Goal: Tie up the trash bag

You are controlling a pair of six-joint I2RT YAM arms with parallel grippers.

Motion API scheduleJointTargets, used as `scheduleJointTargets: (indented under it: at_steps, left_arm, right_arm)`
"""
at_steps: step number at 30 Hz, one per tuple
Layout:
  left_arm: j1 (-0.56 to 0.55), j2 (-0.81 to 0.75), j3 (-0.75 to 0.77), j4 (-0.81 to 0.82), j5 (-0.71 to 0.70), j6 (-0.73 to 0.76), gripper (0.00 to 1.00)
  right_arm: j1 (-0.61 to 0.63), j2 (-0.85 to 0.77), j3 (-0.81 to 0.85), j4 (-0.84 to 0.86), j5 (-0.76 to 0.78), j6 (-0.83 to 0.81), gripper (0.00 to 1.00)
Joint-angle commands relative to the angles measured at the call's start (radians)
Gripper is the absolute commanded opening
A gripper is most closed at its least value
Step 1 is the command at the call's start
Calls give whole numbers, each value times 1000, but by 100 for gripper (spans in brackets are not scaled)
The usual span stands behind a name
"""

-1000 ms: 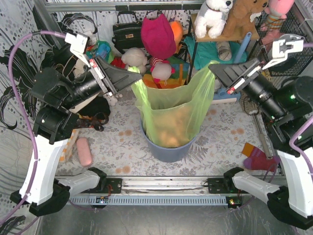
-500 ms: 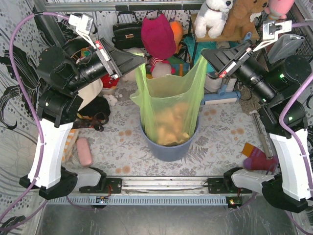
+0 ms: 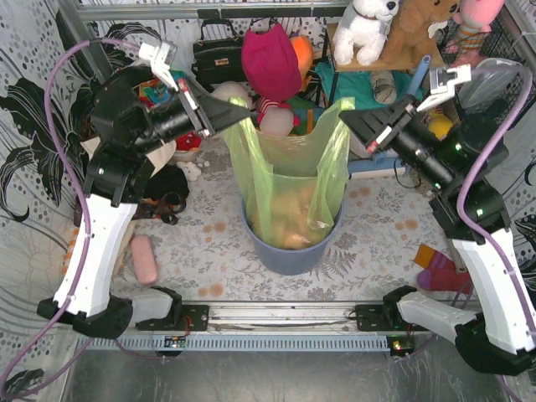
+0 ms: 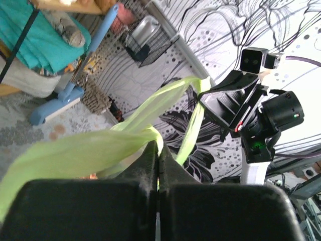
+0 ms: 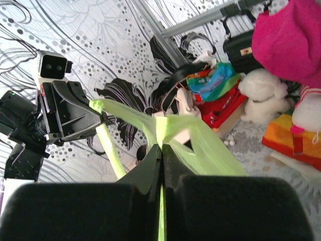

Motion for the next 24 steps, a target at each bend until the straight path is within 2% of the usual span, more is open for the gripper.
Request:
scheduleJointTargets:
  at_steps: [1,3,6,9,14,17,21,24]
  left_arm:
    - [41,80,172,100,90,-43,0]
    - [49,120,240,117,117,-70,0]
    - [62,138,261,169,147,-110,0]
    - [72,118,223,211,185,-135,0]
    - [87,20,99,216,191,-129,0]
    - [107,-17,59,192,184,-107,0]
    - [153,12,109,183,210,-120,0]
    - [172,49,152,295,261,-214,0]
  right_arm:
    - [0,79,198,45,-8,-18,0]
    - [1,100,272,31,0,-29,0]
    - [0,81,281,43,8,-24,0]
    - [0,28,202,43,21,-12,0]
    - [0,-72,-7,57,58,30,0]
    - [-1,-93,-71,73,77,42,0]
    - [0,-35,35,72,62,15,0]
    - [-1,43,193,51,36,-11,0]
